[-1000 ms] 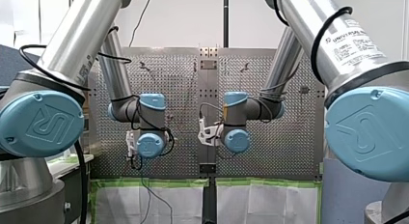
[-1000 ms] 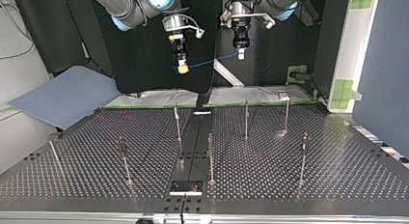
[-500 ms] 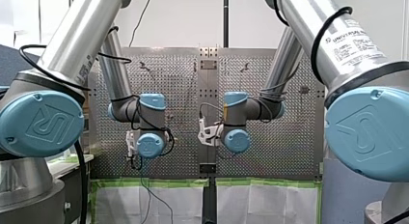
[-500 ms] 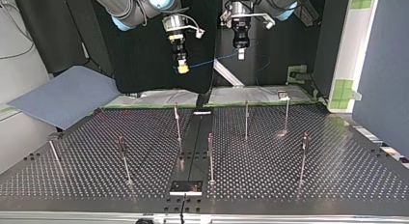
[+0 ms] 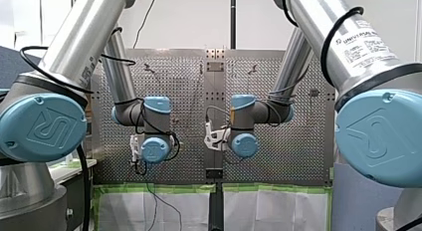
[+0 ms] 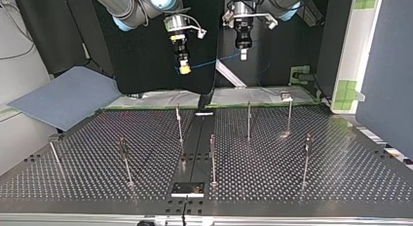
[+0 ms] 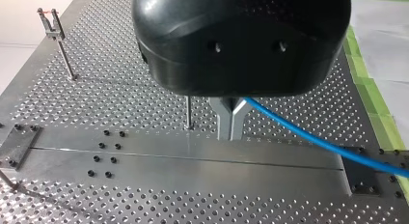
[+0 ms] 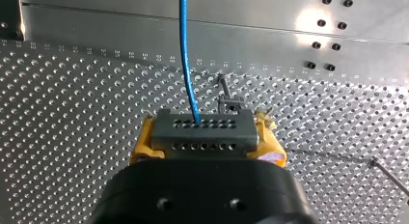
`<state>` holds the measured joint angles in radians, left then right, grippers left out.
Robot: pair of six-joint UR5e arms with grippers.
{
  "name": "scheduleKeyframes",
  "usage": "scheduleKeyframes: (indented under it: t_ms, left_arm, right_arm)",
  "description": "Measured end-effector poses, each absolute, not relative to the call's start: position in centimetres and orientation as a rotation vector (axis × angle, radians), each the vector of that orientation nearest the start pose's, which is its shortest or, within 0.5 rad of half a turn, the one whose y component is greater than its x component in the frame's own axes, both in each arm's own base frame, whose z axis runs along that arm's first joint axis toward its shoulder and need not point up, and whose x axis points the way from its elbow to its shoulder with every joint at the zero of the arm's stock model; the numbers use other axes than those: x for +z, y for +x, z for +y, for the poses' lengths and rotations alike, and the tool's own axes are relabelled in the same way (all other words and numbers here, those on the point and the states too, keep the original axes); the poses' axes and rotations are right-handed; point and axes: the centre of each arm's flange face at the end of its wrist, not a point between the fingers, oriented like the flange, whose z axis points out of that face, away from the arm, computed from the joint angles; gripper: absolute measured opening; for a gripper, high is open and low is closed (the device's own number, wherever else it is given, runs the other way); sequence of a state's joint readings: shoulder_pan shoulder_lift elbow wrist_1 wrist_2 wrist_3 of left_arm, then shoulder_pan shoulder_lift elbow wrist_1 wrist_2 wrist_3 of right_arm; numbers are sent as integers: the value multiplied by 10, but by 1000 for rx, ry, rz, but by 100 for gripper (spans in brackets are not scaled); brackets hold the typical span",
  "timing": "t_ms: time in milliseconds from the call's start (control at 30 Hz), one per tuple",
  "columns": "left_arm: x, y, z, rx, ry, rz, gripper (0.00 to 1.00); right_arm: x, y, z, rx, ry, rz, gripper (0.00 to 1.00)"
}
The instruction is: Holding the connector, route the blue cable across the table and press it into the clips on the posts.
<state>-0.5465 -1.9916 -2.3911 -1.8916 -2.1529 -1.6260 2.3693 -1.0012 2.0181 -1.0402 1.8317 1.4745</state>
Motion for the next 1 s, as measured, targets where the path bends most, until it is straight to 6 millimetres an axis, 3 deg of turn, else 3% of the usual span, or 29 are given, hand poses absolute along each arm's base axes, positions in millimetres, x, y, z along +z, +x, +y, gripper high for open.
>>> scheduleKeyframes:
  t_ms: [1000]
  left_arm:
    - [80, 296, -263, 6, -77, 1585, 0]
  right_arm:
    - [90, 457, -295, 1542, 1595, -810, 0]
